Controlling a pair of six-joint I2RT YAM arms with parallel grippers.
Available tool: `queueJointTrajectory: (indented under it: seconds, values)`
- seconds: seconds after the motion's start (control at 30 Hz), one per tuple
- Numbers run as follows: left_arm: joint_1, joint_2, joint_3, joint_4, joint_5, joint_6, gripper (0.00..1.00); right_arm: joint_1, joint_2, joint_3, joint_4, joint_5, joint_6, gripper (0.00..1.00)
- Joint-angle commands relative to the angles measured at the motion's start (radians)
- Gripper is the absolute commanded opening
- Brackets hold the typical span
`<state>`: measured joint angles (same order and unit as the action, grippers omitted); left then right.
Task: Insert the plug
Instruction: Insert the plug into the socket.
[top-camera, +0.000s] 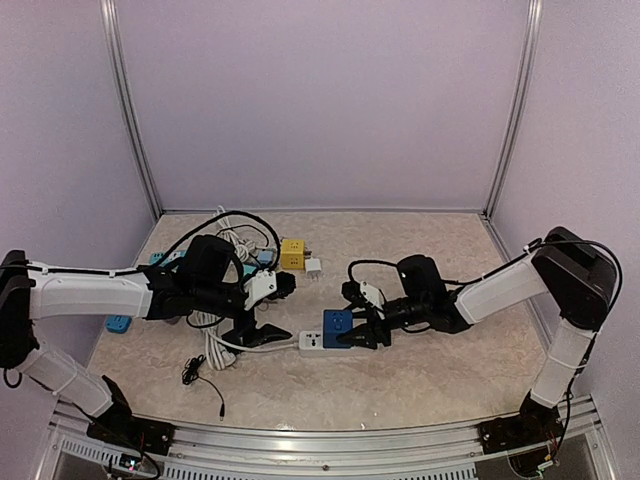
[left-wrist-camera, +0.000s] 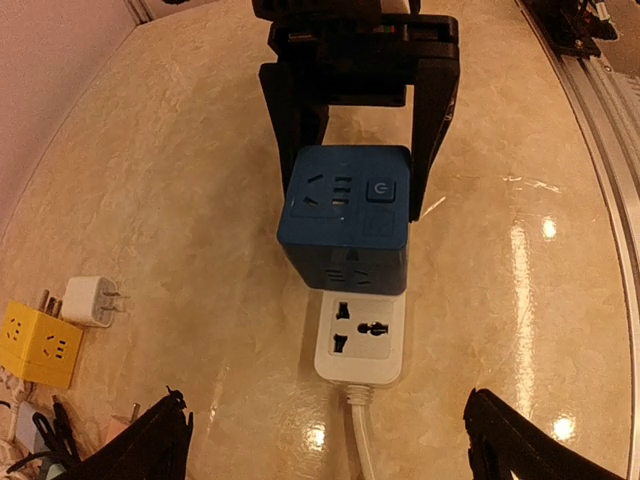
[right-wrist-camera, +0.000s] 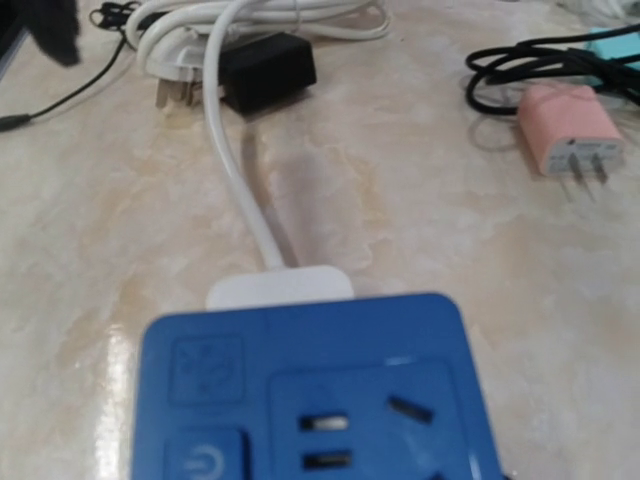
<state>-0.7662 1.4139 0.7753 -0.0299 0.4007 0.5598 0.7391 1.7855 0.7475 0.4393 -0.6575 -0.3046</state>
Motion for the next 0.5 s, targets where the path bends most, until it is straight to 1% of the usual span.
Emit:
queueJointTrajectory:
  seconds: [0.0, 0.07, 0.17, 0.2, 0.23, 0.27, 0.3, 0.4, 0.43, 0.47]
  values:
    - [-0.008, -0.010, -0.003, -0.017, 0.042, -0.046, 0.92, 0.014, 0.096, -0.052, -0.273, 0.182, 0.075, 0.00]
    - [-0.004, -0.014, -0.011, 0.008, 0.024, -0.058, 0.93, 0.035, 0.105, -0.019, -0.316, 0.204, 0.065, 0.00]
    - [0.001, -0.037, -0.019, 0.006, 0.013, -0.050, 0.93, 0.037, 0.076, -0.032, -0.297, 0.205, 0.070, 0.00]
    - [0.004, -0.043, -0.020, -0.001, 0.011, -0.050, 0.93, 0.037, 0.064, -0.033, -0.303, 0.201, 0.068, 0.06]
    - [0.008, -0.051, -0.023, -0.007, 0.010, -0.053, 0.93, 0.037, 0.051, -0.020, -0.325, 0.193, 0.063, 0.17]
    - [0.012, -0.056, -0.025, -0.009, 0.007, -0.060, 0.94, 0.037, 0.037, -0.004, -0.349, 0.181, 0.062, 0.33]
    - [0.015, -0.065, -0.029, -0.009, 0.000, -0.072, 0.95, 0.038, 0.023, 0.017, -0.374, 0.171, 0.062, 0.43]
    - [0.018, -0.090, -0.042, 0.010, -0.038, -0.114, 0.97, 0.037, -0.031, 0.063, -0.392, 0.171, 0.095, 0.57]
    - [0.019, -0.099, -0.045, 0.016, -0.056, -0.133, 0.98, 0.037, -0.052, 0.077, -0.391, 0.173, 0.108, 0.65]
    - [0.022, -0.106, -0.046, 0.020, -0.072, -0.151, 0.99, 0.037, -0.071, 0.089, -0.386, 0.180, 0.118, 0.89]
